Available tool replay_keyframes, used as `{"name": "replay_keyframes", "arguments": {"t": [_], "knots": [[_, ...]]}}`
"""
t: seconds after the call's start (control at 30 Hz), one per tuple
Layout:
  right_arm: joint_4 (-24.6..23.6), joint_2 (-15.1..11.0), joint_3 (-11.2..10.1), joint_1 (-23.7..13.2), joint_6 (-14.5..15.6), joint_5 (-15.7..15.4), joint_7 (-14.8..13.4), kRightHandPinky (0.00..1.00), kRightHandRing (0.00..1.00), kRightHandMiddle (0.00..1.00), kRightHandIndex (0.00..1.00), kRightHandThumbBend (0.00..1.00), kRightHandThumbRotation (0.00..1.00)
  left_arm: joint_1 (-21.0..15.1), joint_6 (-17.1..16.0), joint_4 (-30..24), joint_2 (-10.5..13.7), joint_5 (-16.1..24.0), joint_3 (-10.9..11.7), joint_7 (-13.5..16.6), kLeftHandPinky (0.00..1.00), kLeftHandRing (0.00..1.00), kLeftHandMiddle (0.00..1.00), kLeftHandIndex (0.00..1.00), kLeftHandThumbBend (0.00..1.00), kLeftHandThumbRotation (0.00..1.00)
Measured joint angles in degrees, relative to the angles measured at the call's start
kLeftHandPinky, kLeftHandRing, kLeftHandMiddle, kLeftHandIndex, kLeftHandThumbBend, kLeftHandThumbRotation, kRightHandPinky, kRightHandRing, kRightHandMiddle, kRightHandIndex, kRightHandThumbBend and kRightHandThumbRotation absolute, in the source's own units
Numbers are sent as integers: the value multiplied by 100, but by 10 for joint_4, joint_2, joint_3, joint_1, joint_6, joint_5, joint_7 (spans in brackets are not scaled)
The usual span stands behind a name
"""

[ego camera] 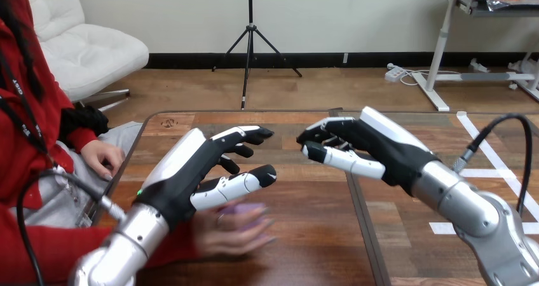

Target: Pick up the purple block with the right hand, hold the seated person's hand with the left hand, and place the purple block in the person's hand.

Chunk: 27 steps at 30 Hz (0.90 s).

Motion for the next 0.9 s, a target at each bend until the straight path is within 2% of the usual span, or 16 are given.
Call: {"name": "replay_keyframes", "arguments": {"t": [0.37,0.53,0.77,0.9], "knots": [[-20,0,-12,28,0,2,0,63,71,73,74,88,100,26,-48,28,-21,-1,3,45,70,78,79,78,100,100],[-39,1,-19,47,0,4,-4,62,70,72,74,82,100,39,-71,45,-30,-3,7,63,71,77,78,76,99,100],[-59,10,-31,80,-12,15,-30,62,69,72,73,78,100,60,-110,69,-43,-18,15,82,68,73,74,72,93,100],[-70,23,-41,105,-24,37,-47,62,69,72,74,75,100,72,-139,82,-55,-34,20,95,64,69,69,69,87,100]]}}
